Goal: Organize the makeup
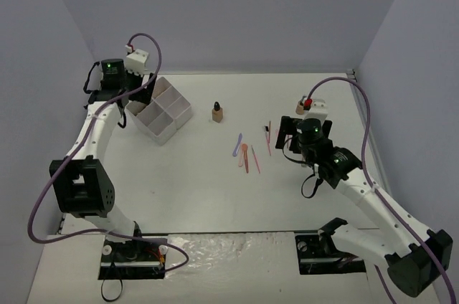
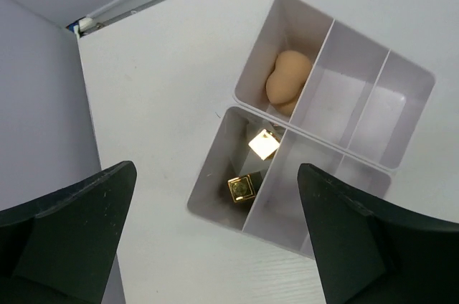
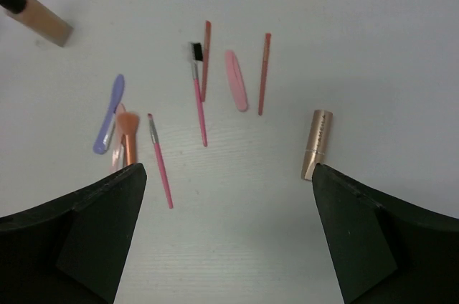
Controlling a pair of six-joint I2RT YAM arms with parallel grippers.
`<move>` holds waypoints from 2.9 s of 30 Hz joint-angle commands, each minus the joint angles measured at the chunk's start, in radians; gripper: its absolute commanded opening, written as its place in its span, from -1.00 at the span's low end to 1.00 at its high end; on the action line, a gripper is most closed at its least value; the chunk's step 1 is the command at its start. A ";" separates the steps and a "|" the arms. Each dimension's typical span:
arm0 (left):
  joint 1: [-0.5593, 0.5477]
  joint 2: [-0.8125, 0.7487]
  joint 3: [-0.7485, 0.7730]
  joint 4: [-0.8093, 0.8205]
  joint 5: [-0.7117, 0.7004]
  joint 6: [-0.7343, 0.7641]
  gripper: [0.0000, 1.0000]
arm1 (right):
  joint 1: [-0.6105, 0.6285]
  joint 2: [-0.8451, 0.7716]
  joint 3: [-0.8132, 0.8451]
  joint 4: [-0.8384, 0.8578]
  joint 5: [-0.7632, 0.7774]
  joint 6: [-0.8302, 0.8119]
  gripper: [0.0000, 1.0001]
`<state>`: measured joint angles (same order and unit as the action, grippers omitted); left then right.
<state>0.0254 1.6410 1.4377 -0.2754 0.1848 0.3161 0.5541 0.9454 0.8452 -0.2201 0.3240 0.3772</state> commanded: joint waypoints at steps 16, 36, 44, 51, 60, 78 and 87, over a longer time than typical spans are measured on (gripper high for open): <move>-0.013 -0.465 -0.127 -0.302 -0.095 -0.546 0.94 | -0.311 0.396 -0.041 0.047 -0.137 0.186 0.65; -0.076 -0.571 -0.210 -0.324 0.081 -0.635 0.94 | -0.378 0.605 -0.098 0.183 -0.154 0.162 -0.04; -0.098 -0.583 -0.186 -0.317 0.148 -0.680 0.94 | -0.378 0.562 -0.116 0.188 -0.178 0.126 -0.65; -0.154 -0.590 -0.152 -0.275 0.205 -0.815 0.94 | -0.298 0.371 -0.109 0.201 -0.206 0.040 -1.00; -0.341 -0.585 -0.126 -0.083 0.183 -1.047 0.94 | 0.064 0.126 -0.080 0.449 -0.290 -0.047 -1.00; -0.686 -0.434 -0.074 0.086 -0.062 -1.111 0.62 | 0.237 0.156 0.062 0.643 -0.466 -0.066 -1.00; -0.757 -0.360 -0.062 0.125 -0.067 -1.107 0.45 | 0.239 0.154 0.050 0.678 -0.498 -0.035 -1.00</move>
<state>-0.7088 1.2810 1.3058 -0.2461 0.1328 -0.7846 0.7864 1.1020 0.8680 0.3389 -0.1435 0.3218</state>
